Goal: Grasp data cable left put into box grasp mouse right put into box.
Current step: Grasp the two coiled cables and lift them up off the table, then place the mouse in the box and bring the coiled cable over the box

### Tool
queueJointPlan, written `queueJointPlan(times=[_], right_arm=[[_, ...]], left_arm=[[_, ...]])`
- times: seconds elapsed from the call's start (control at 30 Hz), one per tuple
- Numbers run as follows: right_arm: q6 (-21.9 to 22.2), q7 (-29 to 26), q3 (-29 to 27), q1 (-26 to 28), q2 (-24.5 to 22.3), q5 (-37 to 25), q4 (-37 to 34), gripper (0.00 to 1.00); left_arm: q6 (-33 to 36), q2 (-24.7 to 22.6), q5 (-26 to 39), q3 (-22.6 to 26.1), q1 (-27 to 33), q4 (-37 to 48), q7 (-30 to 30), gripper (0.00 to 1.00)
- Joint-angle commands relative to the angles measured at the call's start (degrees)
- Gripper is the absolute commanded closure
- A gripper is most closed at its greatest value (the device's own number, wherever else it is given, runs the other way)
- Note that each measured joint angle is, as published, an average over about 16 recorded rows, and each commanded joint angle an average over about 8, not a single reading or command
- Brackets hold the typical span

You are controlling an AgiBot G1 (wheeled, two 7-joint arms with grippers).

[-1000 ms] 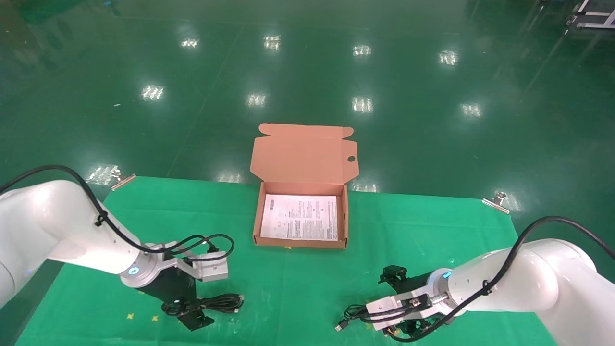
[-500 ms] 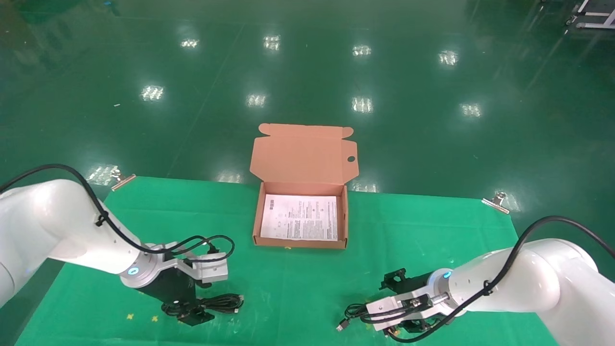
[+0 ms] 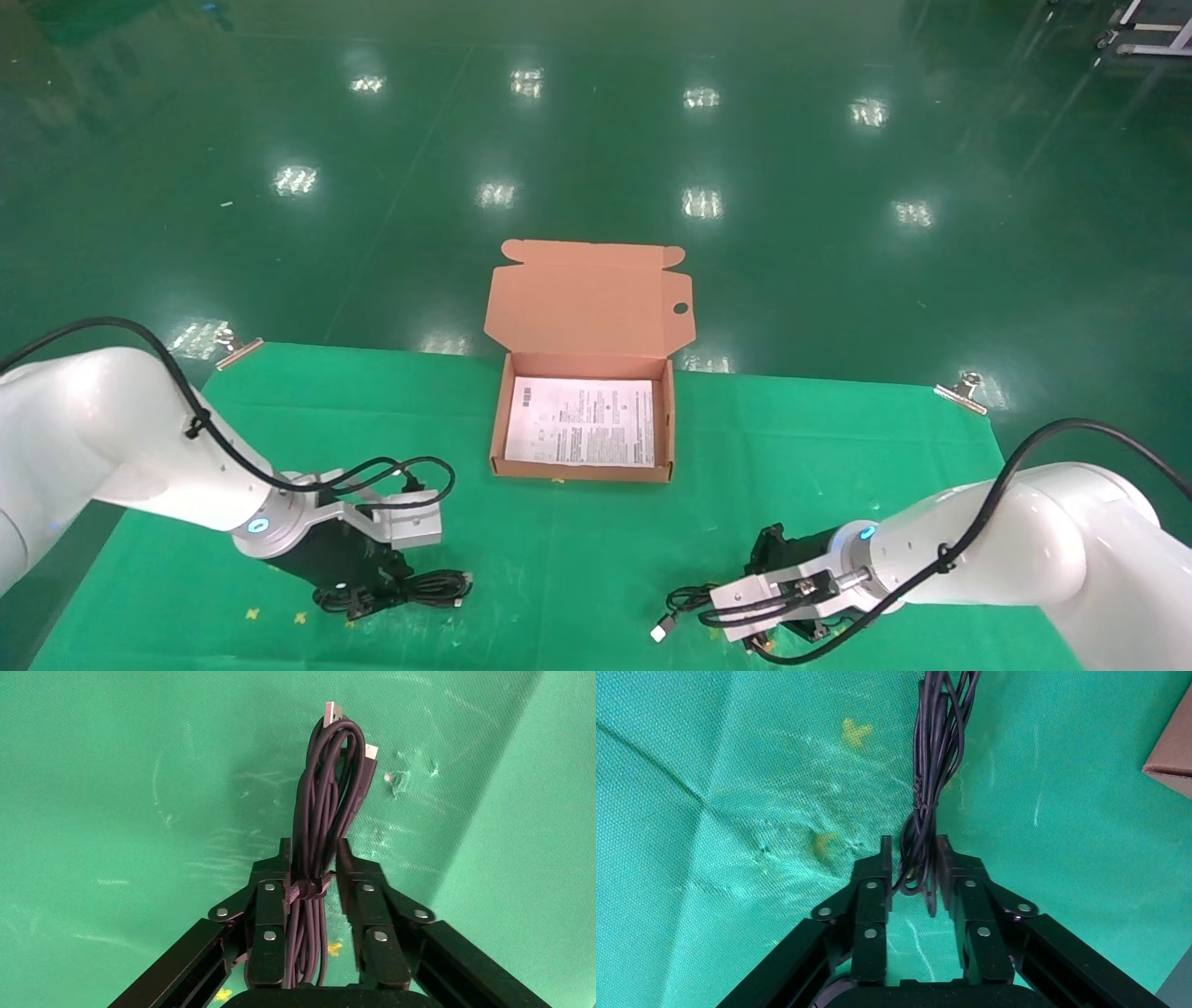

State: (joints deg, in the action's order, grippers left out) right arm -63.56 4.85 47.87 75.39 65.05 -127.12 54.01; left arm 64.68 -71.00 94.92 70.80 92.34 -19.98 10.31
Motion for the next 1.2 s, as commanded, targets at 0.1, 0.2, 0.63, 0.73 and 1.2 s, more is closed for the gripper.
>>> queueJointPlan(times=[0.1, 0.2, 0.63, 0.73, 1.2], right_arm=[[0.0, 0.0, 0.0, 0.0, 0.0, 0.0, 0.0, 1.0], [0.0, 0.0, 0.0, 0.0, 0.0, 0.0, 0.0, 1.0], [-0.4, -3.7, -4.8, 4.8, -6.4, 2.7, 4.2, 1.0], [0.2, -5.4, -6.6, 7.4, -8.3, 2.8, 5.6, 1.0], [9.5, -5.2, -11.4, 18.9, -0.2, 5.7, 1.2, 1.0]], left_arm=[[0.0, 0.0, 0.0, 0.0, 0.0, 0.0, 0.0, 1.0], [0.0, 0.0, 0.0, 0.0, 0.0, 0.0, 0.0, 1.0], [0.6, 1.7, 1.0, 0.1, 4.1, -5.1, 0.3, 1.0], [-0.1, 3.0, 1.6, -0.1, 6.0, -8.2, 1.2, 1.0], [-11.8, 4.1, 10.7, -0.1, 14.1, -20.4, 8.5, 1.0]])
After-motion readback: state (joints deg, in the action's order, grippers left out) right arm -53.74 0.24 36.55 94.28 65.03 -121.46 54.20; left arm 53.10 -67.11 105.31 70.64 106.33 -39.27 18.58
